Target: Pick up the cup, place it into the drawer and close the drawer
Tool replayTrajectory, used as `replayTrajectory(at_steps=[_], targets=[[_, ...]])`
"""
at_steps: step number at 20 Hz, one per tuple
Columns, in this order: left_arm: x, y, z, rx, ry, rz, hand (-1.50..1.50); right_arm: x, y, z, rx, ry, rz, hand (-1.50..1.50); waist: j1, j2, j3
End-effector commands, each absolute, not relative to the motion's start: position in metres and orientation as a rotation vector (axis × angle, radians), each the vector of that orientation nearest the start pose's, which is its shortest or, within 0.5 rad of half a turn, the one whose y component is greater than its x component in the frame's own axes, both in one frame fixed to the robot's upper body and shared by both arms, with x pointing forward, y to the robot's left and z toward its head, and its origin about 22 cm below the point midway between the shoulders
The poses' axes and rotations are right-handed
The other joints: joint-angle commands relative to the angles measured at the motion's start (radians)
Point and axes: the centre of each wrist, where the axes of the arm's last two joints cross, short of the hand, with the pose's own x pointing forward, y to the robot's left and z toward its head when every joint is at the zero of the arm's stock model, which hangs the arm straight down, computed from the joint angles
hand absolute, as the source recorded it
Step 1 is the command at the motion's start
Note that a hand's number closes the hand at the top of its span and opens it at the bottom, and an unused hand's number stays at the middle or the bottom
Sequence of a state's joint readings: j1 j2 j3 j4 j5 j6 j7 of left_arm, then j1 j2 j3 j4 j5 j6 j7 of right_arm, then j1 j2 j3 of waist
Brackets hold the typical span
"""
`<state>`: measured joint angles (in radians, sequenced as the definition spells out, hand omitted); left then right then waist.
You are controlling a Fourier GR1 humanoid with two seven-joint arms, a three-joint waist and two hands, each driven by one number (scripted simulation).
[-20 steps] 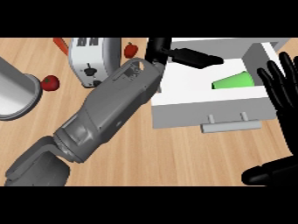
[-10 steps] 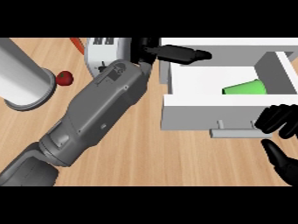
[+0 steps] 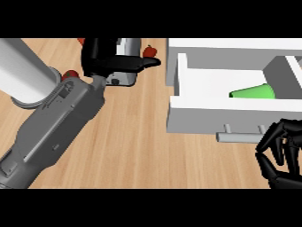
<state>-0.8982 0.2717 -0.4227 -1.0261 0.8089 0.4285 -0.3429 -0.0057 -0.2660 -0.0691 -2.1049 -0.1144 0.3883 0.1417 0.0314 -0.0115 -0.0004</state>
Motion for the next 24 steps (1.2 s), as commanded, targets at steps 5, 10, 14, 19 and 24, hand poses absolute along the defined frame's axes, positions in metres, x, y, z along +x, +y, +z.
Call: replayTrajectory(at_steps=[5, 10, 14, 19, 24], targets=[[0.339, 0.208, 0.117, -0.272, -1.886, 0.147, -1.50, 0.227, -0.273, 0.125, -0.052, -1.817, 0.615, 1.50, 0.010, 0.004, 0.001], [0.324, 0.228, 0.084, -0.278, -1.888, 0.167, -1.50, 0.235, -0.261, 0.109, -0.160, -1.790, 0.915, 1.50, -0.005, 0.012, 0.001], [0.310, 0.247, 0.073, -0.260, -1.877, 0.170, -1.50, 0.238, -0.246, 0.096, -0.323, -1.739, 1.131, 1.50, -0.002, 0.012, 0.001], [0.276, 0.279, 0.068, -0.238, -1.879, 0.156, -1.50, 0.260, -0.248, 0.058, -0.395, -1.696, 1.185, 1.50, -0.005, 0.011, 0.001], [0.278, 0.314, 0.066, -0.252, -1.887, 0.195, -1.50, 0.286, -0.226, 0.027, -0.411, -1.659, 1.198, -1.50, -0.017, 0.013, 0.001]])
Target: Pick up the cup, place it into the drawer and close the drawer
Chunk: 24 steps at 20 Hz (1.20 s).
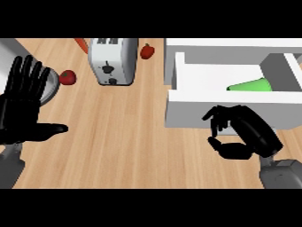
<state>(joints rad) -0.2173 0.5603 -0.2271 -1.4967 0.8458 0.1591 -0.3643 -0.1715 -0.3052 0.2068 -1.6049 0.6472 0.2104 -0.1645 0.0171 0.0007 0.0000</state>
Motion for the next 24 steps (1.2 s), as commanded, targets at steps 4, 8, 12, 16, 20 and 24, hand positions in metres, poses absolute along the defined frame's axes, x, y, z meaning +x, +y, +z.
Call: replayTrajectory(at_steps=[4, 8, 12, 16, 20, 24], targets=[[0.262, 0.328, 0.047, -0.254, -1.869, 0.199, -1.50, 0.307, -0.218, 0.010, -0.469, -1.573, 1.260, -1.50, -0.002, 0.001, 0.000], [0.276, 0.330, 0.067, -0.271, -1.873, 0.211, -1.50, 0.343, -0.201, -0.004, -0.433, -1.551, 1.275, -1.50, 0.001, 0.004, 0.001], [0.278, 0.332, 0.042, -0.269, -1.878, 0.187, -1.50, 0.368, -0.220, -0.009, -0.436, -1.539, 1.250, -1.50, -0.004, 0.005, 0.000], [0.264, 0.353, 0.041, -0.268, -1.889, 0.190, -1.50, 0.384, -0.232, -0.011, -0.399, -1.536, 1.227, -1.50, 0.000, 0.005, 0.001], [0.254, 0.336, 0.028, -0.298, -1.886, 0.187, -1.50, 0.396, -0.231, -0.021, -0.366, -1.531, 1.193, -1.50, 0.022, 0.012, 0.002], [0.261, 0.344, 0.044, -0.329, -1.884, 0.179, -1.50, 0.422, -0.252, 0.019, -0.385, -1.499, 1.184, -1.50, 0.038, 0.018, 0.002]])
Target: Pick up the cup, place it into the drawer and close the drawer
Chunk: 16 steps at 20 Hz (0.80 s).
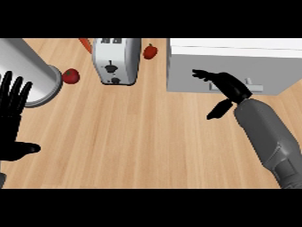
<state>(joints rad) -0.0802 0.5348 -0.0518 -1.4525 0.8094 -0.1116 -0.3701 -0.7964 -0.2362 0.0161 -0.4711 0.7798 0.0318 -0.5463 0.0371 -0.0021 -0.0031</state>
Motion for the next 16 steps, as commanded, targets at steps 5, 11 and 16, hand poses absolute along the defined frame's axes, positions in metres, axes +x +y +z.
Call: replayTrajectory(at_steps=[5, 11, 16], targets=[[0.264, 0.342, 0.043, -0.333, -1.874, 0.170, -1.50, 0.426, -0.274, 0.028, -0.406, -1.491, 1.178, -1.50, 0.036, 0.029, 0.006], [0.276, 0.340, 0.045, -0.320, -1.894, 0.143, -1.50, 0.432, -0.284, 0.042, -0.397, -1.504, 1.174, -1.50, 0.045, 0.040, 0.006], [0.275, 0.330, 0.045, -0.311, -1.892, 0.150, -1.50, 0.430, -0.296, 0.042, -0.403, -1.489, 1.159, -1.50, 0.049, 0.036, 0.007]])
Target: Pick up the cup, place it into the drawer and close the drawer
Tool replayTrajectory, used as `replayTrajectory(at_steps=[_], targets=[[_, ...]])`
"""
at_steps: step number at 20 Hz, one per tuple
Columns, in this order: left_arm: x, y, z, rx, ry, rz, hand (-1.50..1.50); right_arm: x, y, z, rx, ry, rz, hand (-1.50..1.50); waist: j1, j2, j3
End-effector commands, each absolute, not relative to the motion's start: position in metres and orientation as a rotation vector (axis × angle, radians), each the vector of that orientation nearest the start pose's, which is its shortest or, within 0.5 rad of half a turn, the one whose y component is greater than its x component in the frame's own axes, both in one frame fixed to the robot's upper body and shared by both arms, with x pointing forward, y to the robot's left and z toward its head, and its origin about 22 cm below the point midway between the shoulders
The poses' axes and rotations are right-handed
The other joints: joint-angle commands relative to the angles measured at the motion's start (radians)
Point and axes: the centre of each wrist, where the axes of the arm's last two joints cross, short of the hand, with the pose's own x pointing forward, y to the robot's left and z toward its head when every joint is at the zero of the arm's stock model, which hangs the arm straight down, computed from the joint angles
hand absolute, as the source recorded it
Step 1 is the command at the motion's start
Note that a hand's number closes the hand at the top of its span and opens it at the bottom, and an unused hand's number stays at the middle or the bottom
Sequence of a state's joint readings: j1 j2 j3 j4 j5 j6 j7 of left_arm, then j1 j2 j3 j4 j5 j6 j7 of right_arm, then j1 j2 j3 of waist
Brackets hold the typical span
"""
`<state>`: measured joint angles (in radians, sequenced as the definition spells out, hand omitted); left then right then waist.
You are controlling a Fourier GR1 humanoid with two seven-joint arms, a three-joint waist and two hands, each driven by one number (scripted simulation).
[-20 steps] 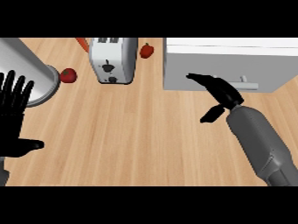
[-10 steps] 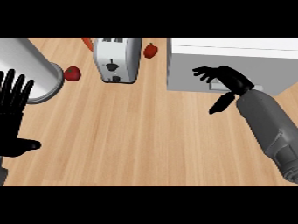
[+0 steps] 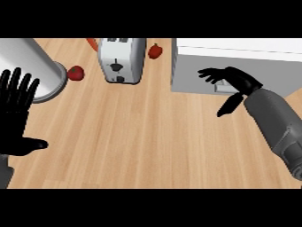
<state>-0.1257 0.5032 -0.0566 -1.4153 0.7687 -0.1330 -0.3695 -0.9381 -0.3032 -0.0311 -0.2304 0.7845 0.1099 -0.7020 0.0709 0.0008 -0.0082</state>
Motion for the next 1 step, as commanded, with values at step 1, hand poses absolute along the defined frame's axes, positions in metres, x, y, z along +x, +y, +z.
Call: replayTrajectory(at_steps=[1], targets=[[0.2688, 0.3484, 0.0458, -0.300, -1.899, 0.141, -1.50, 0.4378, -0.2873, 0.0542, -0.407, -1.489, 1.158, -1.50, 0.027, 0.033, 0.011]])
